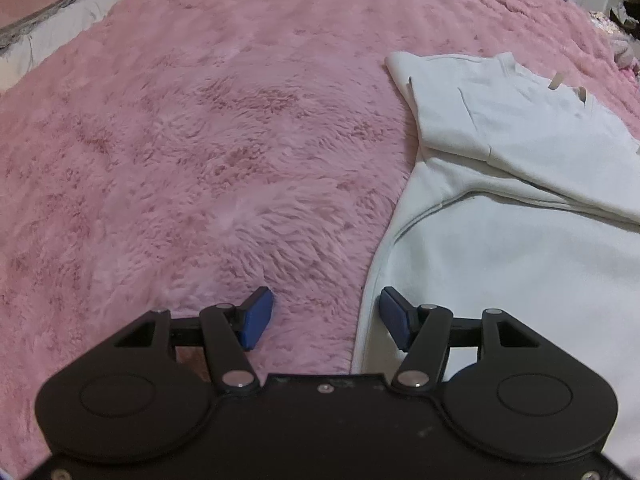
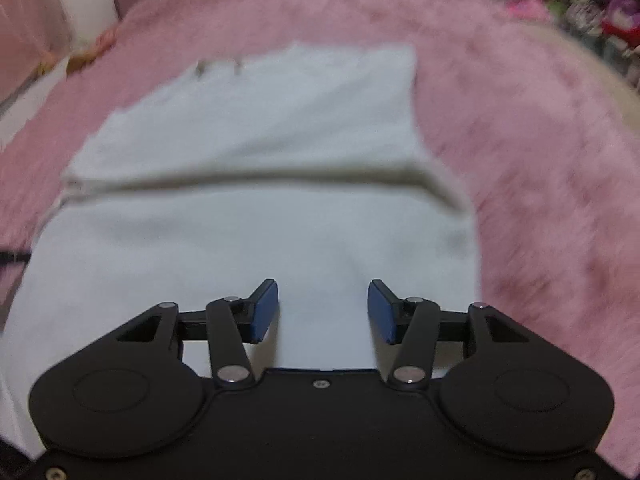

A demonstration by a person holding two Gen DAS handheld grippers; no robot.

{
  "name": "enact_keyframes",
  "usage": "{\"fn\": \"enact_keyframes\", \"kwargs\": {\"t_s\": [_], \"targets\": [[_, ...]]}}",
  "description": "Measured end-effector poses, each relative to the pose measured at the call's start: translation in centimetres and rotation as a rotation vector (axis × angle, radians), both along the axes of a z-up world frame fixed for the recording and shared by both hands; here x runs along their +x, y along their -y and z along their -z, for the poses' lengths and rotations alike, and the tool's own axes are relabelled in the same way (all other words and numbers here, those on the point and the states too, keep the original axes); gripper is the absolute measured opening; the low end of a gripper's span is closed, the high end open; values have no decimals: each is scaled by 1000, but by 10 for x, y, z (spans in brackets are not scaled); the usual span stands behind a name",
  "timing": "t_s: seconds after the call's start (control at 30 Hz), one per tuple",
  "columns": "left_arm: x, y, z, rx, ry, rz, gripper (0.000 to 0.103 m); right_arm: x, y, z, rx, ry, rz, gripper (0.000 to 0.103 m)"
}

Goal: Fold small clothes

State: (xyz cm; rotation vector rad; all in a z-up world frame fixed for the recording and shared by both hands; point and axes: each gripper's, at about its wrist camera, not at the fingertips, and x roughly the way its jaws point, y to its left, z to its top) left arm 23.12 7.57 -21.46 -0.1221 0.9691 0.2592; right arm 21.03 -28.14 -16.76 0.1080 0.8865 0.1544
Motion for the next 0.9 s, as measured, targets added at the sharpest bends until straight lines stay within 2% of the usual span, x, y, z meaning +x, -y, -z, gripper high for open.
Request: {"fn": "enact_keyframes", "kwargs": {"t_s": [0.13,0.23,0.3,0.37,0.5,0.63,0.73,0.83,0.9], "targets": [[2,-1,4,4,-8,5,62,14,19,-6,-62,30,89,49],[-2,0,5,-17,-16,25,62,19,34,10,-153,-50,138,54],[-10,0,3,-27,-27,15,62,12,45,19,-100,-56,150,53],[-27,2,-7,-47,-24,5,62,1,47,13,-86,-38,133,53],[-79,13,-22,-65,-32,11,63,-42,49,-13,-73,-23,124,54],[-127,24,-15,-95,-94,-18,63,-103,47,-27,-56,-53,82,57],[-149,31,-2,-140,-155,-17,63,-137,44,-20,-43,-117,73,62],[-155,39,17,-179,-226,2,64,-156,42,-3,4,-179,82,64],[-156,41,23,-187,-227,-13,66,-166,41,7,18,-218,126,72]]}}
